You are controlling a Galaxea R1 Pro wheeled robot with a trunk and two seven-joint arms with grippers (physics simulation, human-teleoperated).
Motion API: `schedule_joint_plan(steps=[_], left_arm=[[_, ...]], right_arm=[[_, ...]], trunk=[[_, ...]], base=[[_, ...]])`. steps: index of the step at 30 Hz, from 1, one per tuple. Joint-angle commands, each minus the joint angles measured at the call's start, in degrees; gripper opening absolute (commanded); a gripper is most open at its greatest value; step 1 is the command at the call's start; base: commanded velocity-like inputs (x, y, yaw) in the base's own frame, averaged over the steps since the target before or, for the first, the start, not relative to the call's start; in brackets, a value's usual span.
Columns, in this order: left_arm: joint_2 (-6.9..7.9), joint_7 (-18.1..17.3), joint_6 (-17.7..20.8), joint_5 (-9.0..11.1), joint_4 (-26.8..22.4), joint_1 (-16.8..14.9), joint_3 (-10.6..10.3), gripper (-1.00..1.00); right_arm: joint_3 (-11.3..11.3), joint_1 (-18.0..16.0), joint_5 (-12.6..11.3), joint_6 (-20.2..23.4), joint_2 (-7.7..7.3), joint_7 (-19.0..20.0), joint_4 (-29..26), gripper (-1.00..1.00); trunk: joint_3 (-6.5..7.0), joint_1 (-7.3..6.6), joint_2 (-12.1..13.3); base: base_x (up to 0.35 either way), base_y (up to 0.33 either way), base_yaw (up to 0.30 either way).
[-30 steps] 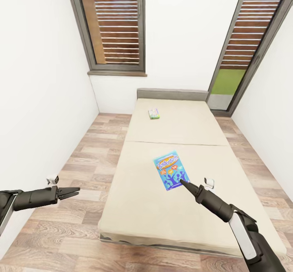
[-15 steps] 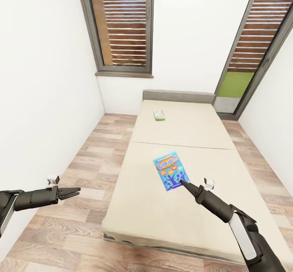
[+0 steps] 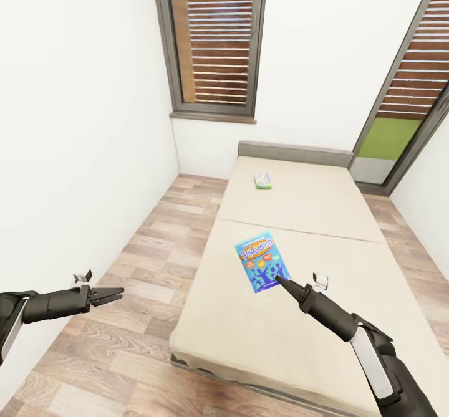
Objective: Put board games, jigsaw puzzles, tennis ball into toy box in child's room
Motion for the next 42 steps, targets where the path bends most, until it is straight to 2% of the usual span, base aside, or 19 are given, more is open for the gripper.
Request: schedule_joint_plan(steps=[1,16,25,42], left_arm=[[-0.02,-0.24,0.61,-0.06,-0.01,-0.05,-0.05,1.00],[-0.06,-0.24,0.61,-0.05,-0.05,-0.06,-0.08,1.00],[-0.07,-0.24,0.56,-0.05,-0.05,-0.04,-0.08,1.00],[-0.07,-0.24,0.52,-0.05,-0.05,-0.04,-0.26,1.00]], right_arm=[[-0.02,-0.03,-0.38,0.53,-0.01,0.09,-0.02,-1.00],[-0.02,-0.03,-0.38,0.44,0.00,0.26,-0.03,-1.00],[-0.02,0.04,-0.38,-2.02,-0.01,-0.05,-0.02,-1.00],[0.00,0.06,-0.36,-2.29,0.07,-0.25,-0.02,-1.00]], trunk=[[-0.03,0.03,-0.10],[1.03,0.03,-0.10],[1.78,0.03,-0.10],[3.22,0.03,-0.10]], base=[[0.000,0.000,0.220],[0.000,0.000,0.208],[0.000,0.000,0.170],[0.000,0.000,0.162]])
